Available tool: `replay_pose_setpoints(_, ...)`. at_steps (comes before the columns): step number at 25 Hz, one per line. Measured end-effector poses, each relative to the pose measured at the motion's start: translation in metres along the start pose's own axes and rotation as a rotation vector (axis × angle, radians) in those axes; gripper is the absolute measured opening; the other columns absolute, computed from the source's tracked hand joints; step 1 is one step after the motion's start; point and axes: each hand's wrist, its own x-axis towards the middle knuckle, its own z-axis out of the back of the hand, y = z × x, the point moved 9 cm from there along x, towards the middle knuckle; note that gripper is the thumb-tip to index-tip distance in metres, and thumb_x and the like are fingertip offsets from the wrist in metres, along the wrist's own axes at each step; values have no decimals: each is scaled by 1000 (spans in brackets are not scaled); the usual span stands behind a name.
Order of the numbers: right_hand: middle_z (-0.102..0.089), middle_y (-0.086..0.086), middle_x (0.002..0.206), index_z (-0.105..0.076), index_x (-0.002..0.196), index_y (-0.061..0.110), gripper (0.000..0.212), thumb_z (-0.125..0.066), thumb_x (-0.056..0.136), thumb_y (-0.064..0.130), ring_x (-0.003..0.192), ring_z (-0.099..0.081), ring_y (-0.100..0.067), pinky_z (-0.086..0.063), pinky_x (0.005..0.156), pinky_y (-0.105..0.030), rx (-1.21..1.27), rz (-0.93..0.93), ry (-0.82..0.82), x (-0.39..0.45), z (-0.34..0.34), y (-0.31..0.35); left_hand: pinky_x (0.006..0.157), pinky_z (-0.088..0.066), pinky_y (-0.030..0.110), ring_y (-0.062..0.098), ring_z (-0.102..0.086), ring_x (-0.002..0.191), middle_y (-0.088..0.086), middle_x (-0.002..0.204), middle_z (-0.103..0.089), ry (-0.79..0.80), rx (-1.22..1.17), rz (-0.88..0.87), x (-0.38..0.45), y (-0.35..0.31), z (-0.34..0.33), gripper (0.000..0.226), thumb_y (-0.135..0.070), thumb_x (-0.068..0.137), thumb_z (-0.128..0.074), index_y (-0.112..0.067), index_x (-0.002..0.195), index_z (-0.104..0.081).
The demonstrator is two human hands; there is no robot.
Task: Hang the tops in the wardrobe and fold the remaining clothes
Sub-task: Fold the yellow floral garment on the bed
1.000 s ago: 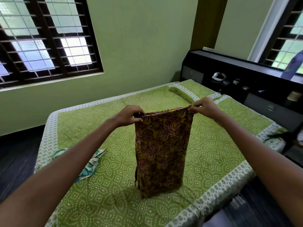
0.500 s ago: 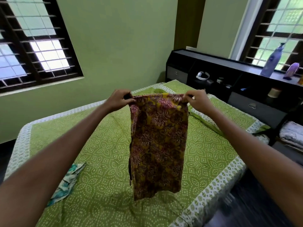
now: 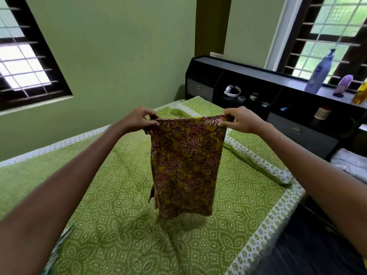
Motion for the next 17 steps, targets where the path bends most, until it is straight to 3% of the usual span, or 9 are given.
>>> replay_pose_setpoints(5, -55, -6, 72, -53, 76, 14, 31, -71, 79, 39, 70, -52, -22, -42, 61, -36, 19, -100, 40, 43, -19, -81, 49, -54, 19, 9, -66, 51, 10, 77, -63, 55, -68, 108, 87, 14, -29, 14, 3, 84, -63, 4, 98, -62)
replay_pose_setpoints(7, -59, -10, 74, -56, 75, 9, 27, -74, 79, 29, 67, -59, -22, -48, 58, -39, 127, -178, 21, 67, -27, -121, 53, -56, 20, 9, -65, 50, 14, 81, -63, 1, -119, 176, 126, 25, -40, 18, 7, 83, -62, 8, 101, -61)
replay_pose_setpoints(9, -62, -12, 68, -57, 75, 3, 21, -74, 79, 14, 55, -65, -17, -53, 46, -28, 251, -267, 17, 91, -34, -157, 55, -57, 20, 8, -65, 49, 23, 90, -63, -45, -137, 227, 167, 34, -49, 19, 10, 83, -61, 13, 101, -60)
replay_pose_setpoints(11, -62, -12, 61, -54, 71, 3, 19, -71, 79, 1, 44, -63, -9, -53, 44, -22, 413, -394, -22, 115, -38, -196, 58, -57, 21, 5, -64, 50, 30, 97, -63, -82, -134, 267, 213, 44, -57, 19, 11, 81, -63, 15, 100, -61)
replay_pose_setpoints(14, -56, -9, 61, -42, 61, 11, 35, -71, 76, -2, 55, -68, -14, -58, 56, -27, 646, -527, -193, 154, -36, -246, 72, -57, 34, 15, -65, 66, 27, 98, -67, -228, -34, 291, 281, 50, -49, 23, 4, 78, -70, 11, 99, -66)
replay_pose_setpoints(17, -54, -6, 62, -45, 57, 10, 33, -69, 77, -3, 65, -66, -18, -59, 68, -33, 717, -563, -349, 190, -24, -277, 67, -46, 26, 18, -57, 78, 22, 94, -70, -407, 67, 253, 330, 39, -28, 22, -3, 77, -71, 5, 98, -70)
